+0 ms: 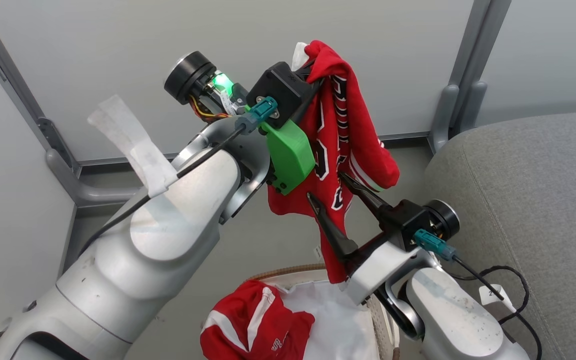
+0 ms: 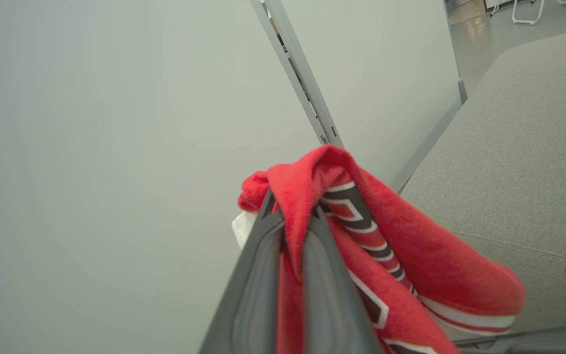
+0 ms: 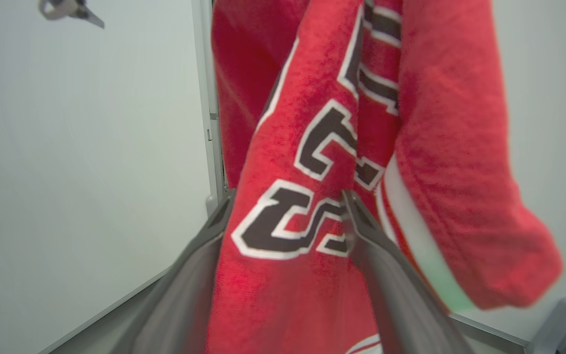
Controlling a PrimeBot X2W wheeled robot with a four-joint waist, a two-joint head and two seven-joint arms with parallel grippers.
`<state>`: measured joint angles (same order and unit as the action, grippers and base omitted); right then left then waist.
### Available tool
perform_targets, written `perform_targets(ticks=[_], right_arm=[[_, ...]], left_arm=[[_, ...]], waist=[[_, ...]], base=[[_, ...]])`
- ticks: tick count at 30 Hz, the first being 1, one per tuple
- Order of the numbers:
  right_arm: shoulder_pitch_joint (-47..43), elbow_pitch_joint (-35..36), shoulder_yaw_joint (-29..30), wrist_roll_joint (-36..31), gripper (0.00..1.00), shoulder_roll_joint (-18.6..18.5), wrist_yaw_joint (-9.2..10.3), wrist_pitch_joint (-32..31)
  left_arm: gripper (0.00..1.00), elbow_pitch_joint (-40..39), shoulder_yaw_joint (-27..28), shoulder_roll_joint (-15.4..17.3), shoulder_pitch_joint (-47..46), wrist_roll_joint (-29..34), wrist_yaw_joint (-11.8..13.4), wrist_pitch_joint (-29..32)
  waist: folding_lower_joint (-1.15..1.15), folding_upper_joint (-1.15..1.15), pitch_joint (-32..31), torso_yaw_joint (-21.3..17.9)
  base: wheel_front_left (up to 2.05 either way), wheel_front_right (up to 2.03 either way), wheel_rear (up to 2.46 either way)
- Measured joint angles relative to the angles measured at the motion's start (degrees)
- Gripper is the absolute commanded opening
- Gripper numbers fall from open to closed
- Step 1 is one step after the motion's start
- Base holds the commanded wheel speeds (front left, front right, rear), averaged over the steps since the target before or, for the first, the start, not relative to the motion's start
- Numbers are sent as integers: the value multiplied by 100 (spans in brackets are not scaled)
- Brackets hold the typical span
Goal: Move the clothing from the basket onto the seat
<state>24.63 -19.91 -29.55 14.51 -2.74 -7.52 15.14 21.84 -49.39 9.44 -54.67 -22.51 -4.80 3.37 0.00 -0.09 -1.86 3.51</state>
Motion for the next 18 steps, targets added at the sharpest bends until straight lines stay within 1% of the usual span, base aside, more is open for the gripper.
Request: perform_targets(ticks=[3, 4, 5, 6, 7, 10, 12, 14, 16, 17, 18], right_arm=[[59, -297, 127, 1, 99, -4, 0, 0], [98, -350, 146, 3, 50, -8, 0, 0], [146, -400, 159, 3, 40, -7, 0, 0], [199, -452, 160, 4, 2, -3, 0, 0], [225, -476, 159, 10, 0, -2, 0, 0], [276, -530, 282, 29, 0, -1, 0, 0], [296, -500, 392, 81, 0, -2, 0, 0], [298, -460, 466, 114, 0, -8, 0, 0], [298, -405, 527, 120, 0, -4, 0, 0], [298, -385, 554, 127, 0, -4, 0, -1], [298, -352, 603, 127, 0, -4, 0, 0]], left_arm=[[0, 20, -19, -3, 1, -68, -22, -44], [0, 25, -18, -3, 4, -77, -22, -51], [0, 31, -16, -2, 9, -116, -23, -76], [0, 31, -9, -2, 21, -154, -23, -94], [0, 30, -1, 0, 42, -182, -23, -116], [0, 24, 16, 63, 207, -245, -25, -191], [5, 25, 43, 132, 299, -286, -21, -237], [14, 31, 79, 203, 433, -366, -16, -281], [27, 46, 111, 250, 625, -479, 3, -352], [37, 52, 130, 269, 694, -505, 32, -399], [56, 63, 164, 296, 779, -543, 65, -466]], waist=[[0, 0, 6, 44], [0, 0, 8, 52], [0, 0, 10, 62], [0, 0, 12, 69], [0, 0, 14, 71], [0, 0, 19, 58], [0, 0, 23, 51], [0, 0, 27, 43], [0, 0, 29, 33], [0, 0, 30, 28], [0, 0, 29, 23]], base=[[0, 0, 0], [0, 0, 0], [0, 0, 0], [0, 0, 0], [0, 0, 0], [0, 0, 0], [0, 0, 0], [0, 0, 0], [0, 0, 0], [0, 0, 0], [0, 0, 0]])
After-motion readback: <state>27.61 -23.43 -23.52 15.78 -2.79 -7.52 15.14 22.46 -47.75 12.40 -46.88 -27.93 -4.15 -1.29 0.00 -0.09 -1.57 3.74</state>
